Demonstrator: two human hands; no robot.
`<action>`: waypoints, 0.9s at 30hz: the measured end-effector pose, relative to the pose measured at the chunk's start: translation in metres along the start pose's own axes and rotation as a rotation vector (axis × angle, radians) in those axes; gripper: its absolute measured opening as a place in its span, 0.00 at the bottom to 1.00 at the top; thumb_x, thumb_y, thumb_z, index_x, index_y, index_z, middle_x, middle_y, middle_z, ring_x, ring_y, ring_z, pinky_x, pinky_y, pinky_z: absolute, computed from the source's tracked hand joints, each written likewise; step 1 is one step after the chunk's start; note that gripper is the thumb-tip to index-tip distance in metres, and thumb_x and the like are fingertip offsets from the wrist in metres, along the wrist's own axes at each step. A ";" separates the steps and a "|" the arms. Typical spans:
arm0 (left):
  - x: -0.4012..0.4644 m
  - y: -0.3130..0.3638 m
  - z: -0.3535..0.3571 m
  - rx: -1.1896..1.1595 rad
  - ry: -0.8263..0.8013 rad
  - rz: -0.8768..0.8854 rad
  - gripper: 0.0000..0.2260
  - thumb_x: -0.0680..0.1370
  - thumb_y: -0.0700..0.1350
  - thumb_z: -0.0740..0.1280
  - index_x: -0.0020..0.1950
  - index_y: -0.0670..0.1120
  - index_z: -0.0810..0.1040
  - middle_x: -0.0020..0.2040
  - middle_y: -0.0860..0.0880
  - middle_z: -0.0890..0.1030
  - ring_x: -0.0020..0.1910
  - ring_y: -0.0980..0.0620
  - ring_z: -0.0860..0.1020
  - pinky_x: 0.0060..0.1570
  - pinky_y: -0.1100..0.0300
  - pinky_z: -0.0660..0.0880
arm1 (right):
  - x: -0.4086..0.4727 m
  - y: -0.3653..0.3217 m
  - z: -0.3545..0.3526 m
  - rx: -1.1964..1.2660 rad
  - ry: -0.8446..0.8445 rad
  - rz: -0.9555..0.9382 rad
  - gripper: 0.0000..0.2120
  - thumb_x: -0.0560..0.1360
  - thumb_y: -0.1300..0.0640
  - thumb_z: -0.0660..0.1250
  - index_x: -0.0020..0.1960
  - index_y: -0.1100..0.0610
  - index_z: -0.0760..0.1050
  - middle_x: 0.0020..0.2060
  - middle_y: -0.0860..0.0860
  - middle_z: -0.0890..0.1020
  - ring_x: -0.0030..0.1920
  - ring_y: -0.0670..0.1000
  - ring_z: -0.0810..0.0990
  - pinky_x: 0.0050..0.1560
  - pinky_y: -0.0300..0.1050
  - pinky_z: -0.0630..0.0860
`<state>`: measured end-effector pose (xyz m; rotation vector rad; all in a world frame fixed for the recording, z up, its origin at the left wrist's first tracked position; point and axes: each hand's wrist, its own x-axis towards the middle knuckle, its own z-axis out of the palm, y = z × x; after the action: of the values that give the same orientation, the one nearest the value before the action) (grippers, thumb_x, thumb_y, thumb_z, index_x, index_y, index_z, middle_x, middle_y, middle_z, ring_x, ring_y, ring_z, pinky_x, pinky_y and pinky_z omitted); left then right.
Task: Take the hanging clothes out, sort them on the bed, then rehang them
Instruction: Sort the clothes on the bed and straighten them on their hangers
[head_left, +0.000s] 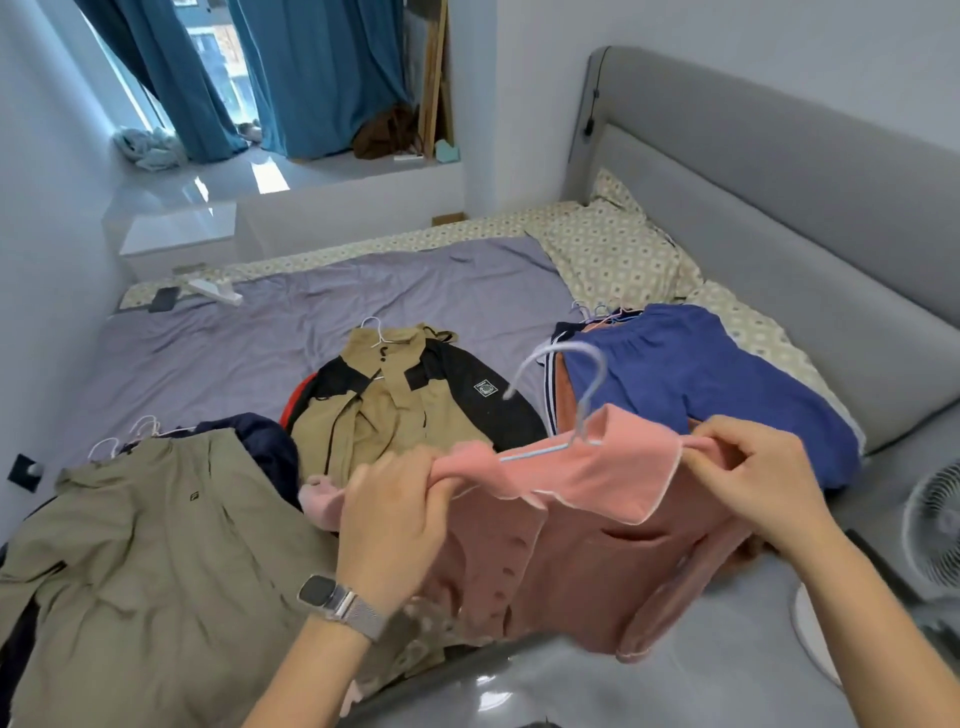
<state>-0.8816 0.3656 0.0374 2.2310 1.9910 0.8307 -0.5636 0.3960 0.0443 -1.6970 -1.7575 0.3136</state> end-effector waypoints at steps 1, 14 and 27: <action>0.008 0.018 -0.004 0.020 0.021 0.026 0.09 0.73 0.52 0.57 0.42 0.52 0.75 0.33 0.55 0.75 0.32 0.51 0.70 0.36 0.57 0.65 | 0.001 0.007 -0.010 0.030 0.060 -0.011 0.07 0.68 0.52 0.71 0.33 0.45 0.75 0.39 0.38 0.80 0.39 0.45 0.78 0.43 0.36 0.73; 0.057 0.049 -0.013 0.084 -0.013 -0.042 0.16 0.74 0.57 0.50 0.52 0.55 0.74 0.45 0.56 0.79 0.45 0.49 0.75 0.44 0.53 0.64 | 0.066 0.002 -0.003 0.353 0.068 -0.111 0.08 0.72 0.63 0.71 0.43 0.50 0.82 0.43 0.34 0.81 0.45 0.38 0.79 0.48 0.28 0.71; -0.021 -0.028 -0.196 0.213 0.383 -0.452 0.16 0.72 0.58 0.53 0.51 0.54 0.76 0.46 0.55 0.79 0.49 0.48 0.76 0.53 0.43 0.71 | 0.103 -0.230 0.058 0.568 -0.228 -0.737 0.06 0.73 0.54 0.68 0.43 0.53 0.83 0.37 0.41 0.82 0.41 0.42 0.80 0.43 0.38 0.74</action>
<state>-0.9880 0.2891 0.1870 1.6754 2.7271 1.0841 -0.7743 0.4806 0.1676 -0.5806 -2.0631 0.6044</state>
